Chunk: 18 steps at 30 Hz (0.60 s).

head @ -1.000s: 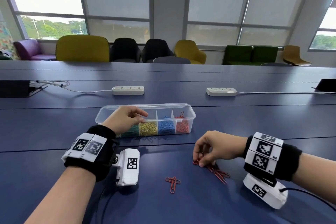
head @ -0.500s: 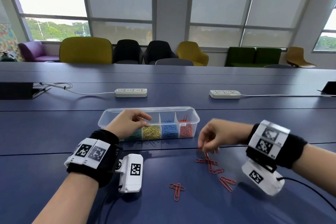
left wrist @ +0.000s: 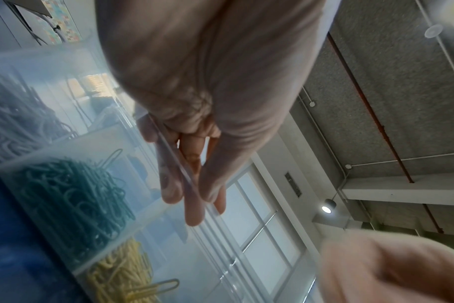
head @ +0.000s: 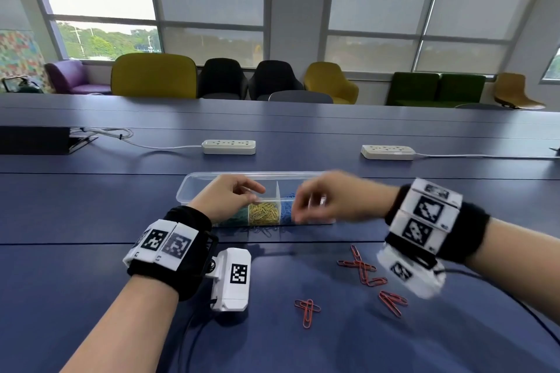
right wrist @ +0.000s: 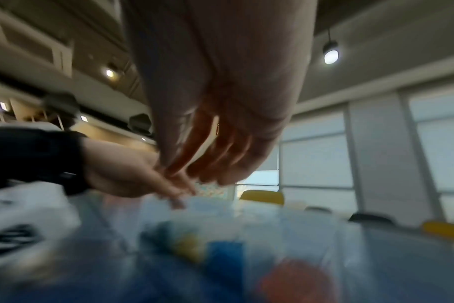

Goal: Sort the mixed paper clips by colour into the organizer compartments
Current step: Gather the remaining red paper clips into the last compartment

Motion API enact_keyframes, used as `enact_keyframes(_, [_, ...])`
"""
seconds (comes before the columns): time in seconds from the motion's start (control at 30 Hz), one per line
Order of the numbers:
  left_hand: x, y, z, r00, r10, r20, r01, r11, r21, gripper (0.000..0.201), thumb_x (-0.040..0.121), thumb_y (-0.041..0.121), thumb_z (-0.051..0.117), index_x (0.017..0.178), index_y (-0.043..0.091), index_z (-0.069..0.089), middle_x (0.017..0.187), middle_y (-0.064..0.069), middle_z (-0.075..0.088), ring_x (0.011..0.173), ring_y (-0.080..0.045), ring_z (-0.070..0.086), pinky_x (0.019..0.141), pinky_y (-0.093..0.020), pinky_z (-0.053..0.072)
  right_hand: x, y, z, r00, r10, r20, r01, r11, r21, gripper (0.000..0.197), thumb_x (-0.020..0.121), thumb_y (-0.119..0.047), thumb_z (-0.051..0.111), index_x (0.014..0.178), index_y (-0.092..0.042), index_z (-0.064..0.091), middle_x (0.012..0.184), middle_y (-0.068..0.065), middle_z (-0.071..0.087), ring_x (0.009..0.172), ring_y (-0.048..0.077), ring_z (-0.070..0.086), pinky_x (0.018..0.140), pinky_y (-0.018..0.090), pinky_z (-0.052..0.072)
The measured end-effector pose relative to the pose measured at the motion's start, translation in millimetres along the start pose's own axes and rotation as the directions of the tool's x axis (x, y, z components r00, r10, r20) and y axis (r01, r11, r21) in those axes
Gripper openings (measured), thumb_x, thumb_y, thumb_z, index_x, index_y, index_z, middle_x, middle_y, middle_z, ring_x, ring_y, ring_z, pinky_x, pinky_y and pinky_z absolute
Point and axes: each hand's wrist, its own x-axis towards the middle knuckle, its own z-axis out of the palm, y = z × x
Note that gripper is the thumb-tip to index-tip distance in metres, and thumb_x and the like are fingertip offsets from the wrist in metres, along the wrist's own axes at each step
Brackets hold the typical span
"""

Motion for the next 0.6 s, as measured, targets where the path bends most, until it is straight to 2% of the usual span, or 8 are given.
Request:
enact_keyframes(0.07, [-0.3, -0.5, -0.5, 1.0, 0.001, -0.003, -0.001, 1.0, -0.001, 0.021, 0.088, 0.01, 0.061, 0.083, 0.03, 0.064, 0.094, -0.016, 0.07, 0.088, -0.017, 0.06, 0.083, -0.026, 0.042, -13.3, -11.7, 24.1, 0.963, -0.036, 0.269, 0.014, 0.996, 0.083, 0.024, 0.08, -0.027, 0.073, 0.101, -0.017, 0.069, 0.091, -0.007, 0.063, 0.076, 0.003, 0.056, 0.069, 0.007, 0.042])
enact_keyframes(0.13, [-0.4, -0.6, -0.6, 1.0, 0.0, -0.002, 0.0, 1.0, 0.0, 0.021, 0.089, 0.009, 0.06, 0.084, 0.029, 0.063, 0.093, -0.015, 0.07, 0.089, -0.019, 0.061, 0.082, -0.025, 0.042, -20.8, -14.3, 43.7, 0.928, 0.008, 0.372, -0.033, 0.998, 0.059, 0.038, 0.071, -0.031, 0.08, 0.105, -0.02, 0.066, 0.1, -0.002, 0.062, 0.083, 0.01, 0.057, 0.074, 0.016, 0.046])
enact_keyframes(0.2, [-0.3, -0.6, -0.4, 1.0, 0.0, -0.003, 0.0, 1.0, -0.008, 0.022, 0.089, 0.008, 0.059, 0.084, 0.028, 0.064, 0.088, -0.012, 0.069, 0.088, -0.02, 0.061, 0.082, -0.023, 0.042, -23.4, -13.8, 54.1, 0.936, 0.024, 0.352, -0.046, 0.997, 0.054, 0.039, 0.068, -0.031, 0.082, 0.102, -0.021, 0.067, 0.1, 0.001, 0.063, 0.079, 0.01, 0.056, 0.072, 0.018, 0.045])
enact_keyframes(0.27, [-0.9, -0.8, -0.2, 1.0, -0.003, -0.007, 0.003, 1.0, -0.021, 0.021, 0.089, 0.007, 0.06, 0.084, 0.027, 0.064, 0.086, -0.01, 0.066, 0.083, -0.017, 0.058, 0.082, -0.022, 0.041, -25.1, -15.3, 58.2, 0.949, 0.012, 0.316, -0.049, 0.993, 0.108, 0.029, 0.07, -0.026, 0.082, 0.096, -0.019, 0.07, 0.089, 0.0, 0.065, 0.069, 0.005, 0.055, 0.068, 0.015, 0.043])
enact_keyframes(0.33, [-1.2, -0.4, -0.1, 1.0, -0.004, -0.009, 0.004, 1.0, -0.03, 0.021, 0.088, 0.007, 0.061, 0.083, 0.027, 0.064, 0.089, -0.014, 0.067, 0.083, -0.017, 0.057, 0.085, -0.025, 0.041, -26.0, -17.4, 60.7, 0.949, 0.004, 0.314, -0.057, 0.985, 0.161, 0.02, 0.074, -0.02, 0.079, 0.092, -0.015, 0.073, 0.073, -0.008, 0.064, 0.061, -0.001, 0.054, 0.065, 0.01, 0.041])
enact_keyframes(0.4, [-1.7, 0.1, -0.2, 1.0, -0.003, -0.006, 0.003, 1.0, -0.03, 0.022, 0.088, 0.006, 0.06, 0.082, 0.027, 0.064, 0.092, -0.017, 0.068, 0.085, -0.017, 0.058, 0.087, -0.027, 0.042, -27.2, -18.6, 62.2, 0.948, 0.003, 0.317, -0.063, 0.982, 0.18, 0.015, 0.077, -0.017, 0.076, 0.091, -0.014, 0.073, 0.064, -0.017, 0.06, 0.057, -0.006, 0.054, 0.063, 0.005, 0.039])
enact_keyframes(0.5, [-2.1, 1.2, -0.3, 1.0, -0.003, -0.008, 0.003, 1.0, -0.03, 0.021, 0.088, 0.007, 0.061, 0.082, 0.027, 0.063, 0.09, -0.015, 0.068, 0.085, -0.017, 0.058, 0.088, -0.027, 0.043, -29.5, -16.4, 60.9, 0.951, 0.018, 0.308, -0.074, 0.983, 0.17, 0.012, 0.08, -0.016, 0.073, 0.091, -0.013, 0.072, 0.064, -0.02, 0.058, 0.056, -0.007, 0.055, 0.063, 0.004, 0.041])
enact_keyframes(0.6, [-2.2, 1.6, -0.3, 1.0, -0.003, -0.007, 0.003, 1.0, -0.029, 0.019, 0.088, 0.008, 0.061, 0.084, 0.025, 0.064, 0.088, -0.013, 0.067, 0.082, -0.015, 0.057, 0.081, -0.021, 0.041, -34.2, -11.4, 60.3, 0.955, 0.055, 0.292, -0.106, 0.981, 0.163, 0.009, 0.079, -0.011, 0.071, 0.088, -0.013, 0.069, 0.068, -0.012, 0.062, 0.056, -0.004, 0.055, 0.063, 0.008, 0.043])
